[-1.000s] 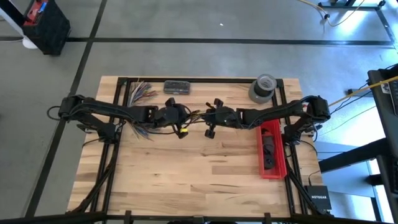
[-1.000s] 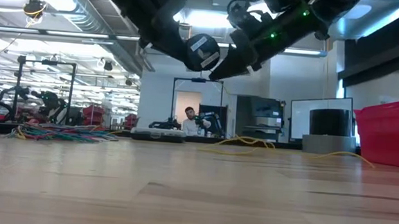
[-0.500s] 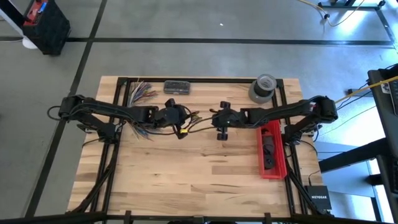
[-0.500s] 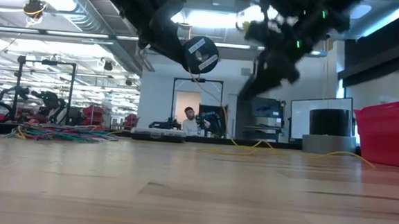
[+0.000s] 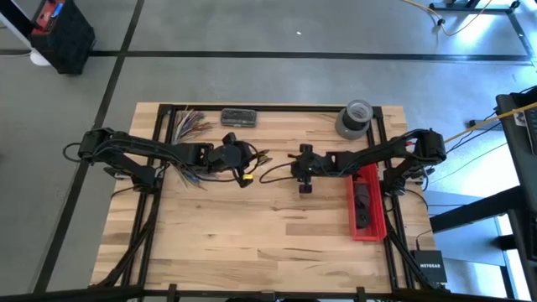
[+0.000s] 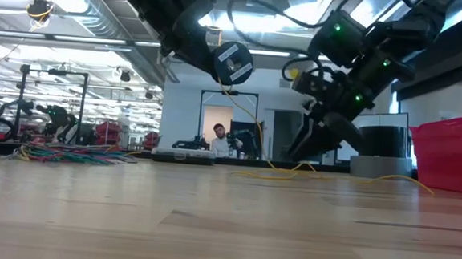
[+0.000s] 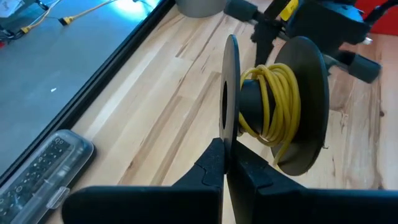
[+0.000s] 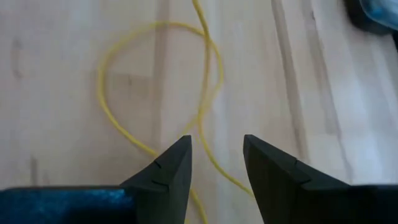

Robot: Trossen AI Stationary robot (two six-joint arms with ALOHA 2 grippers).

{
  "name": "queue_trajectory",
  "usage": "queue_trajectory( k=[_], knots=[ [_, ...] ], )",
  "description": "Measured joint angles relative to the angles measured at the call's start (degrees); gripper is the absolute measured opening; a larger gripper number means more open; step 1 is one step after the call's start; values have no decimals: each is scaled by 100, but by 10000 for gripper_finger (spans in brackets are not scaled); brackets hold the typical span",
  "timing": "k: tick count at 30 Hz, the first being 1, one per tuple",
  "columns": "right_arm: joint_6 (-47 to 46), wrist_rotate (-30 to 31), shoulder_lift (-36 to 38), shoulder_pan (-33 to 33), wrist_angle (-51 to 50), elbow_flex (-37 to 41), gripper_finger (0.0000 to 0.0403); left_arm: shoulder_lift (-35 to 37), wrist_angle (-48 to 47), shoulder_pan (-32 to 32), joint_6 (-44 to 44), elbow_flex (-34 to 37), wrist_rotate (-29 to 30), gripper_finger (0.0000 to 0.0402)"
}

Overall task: Coil cords
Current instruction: Coil the yellow wire onto the black spool

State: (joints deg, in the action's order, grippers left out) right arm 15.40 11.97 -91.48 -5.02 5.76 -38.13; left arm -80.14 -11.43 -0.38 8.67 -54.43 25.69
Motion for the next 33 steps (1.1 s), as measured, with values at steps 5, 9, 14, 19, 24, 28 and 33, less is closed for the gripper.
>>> queue_trajectory(
  k=[5, 9, 14, 19, 24, 28, 33],
  knots=[
    [416, 218, -2, 0, -230, 2, 149, 0, 4, 2, -7, 0, 3, 0],
    [624, 275, -53, -43, -351, 0, 149, 0, 5, 0, -7, 2, 2, 0],
    [632, 360, -105, -69, -227, 0, 149, 0, 3, 0, -9, 2, 2, 0],
    [68, -363, -76, 167, -72, 0, 149, -2, -1, 0, -12, 2, 4, 0],
    [-279, -1149, -76, 597, 330, 0, 149, -2, 3, 0, -12, 2, 2, 0],
    [-307, -858, -114, 644, 391, -2, 149, -2, 8, 0, -12, 2, 2, 0],
    [-157, -954, -370, 409, 239, -13, 149, -2, 21, -2, -12, 2, 2, 0]
  ],
)
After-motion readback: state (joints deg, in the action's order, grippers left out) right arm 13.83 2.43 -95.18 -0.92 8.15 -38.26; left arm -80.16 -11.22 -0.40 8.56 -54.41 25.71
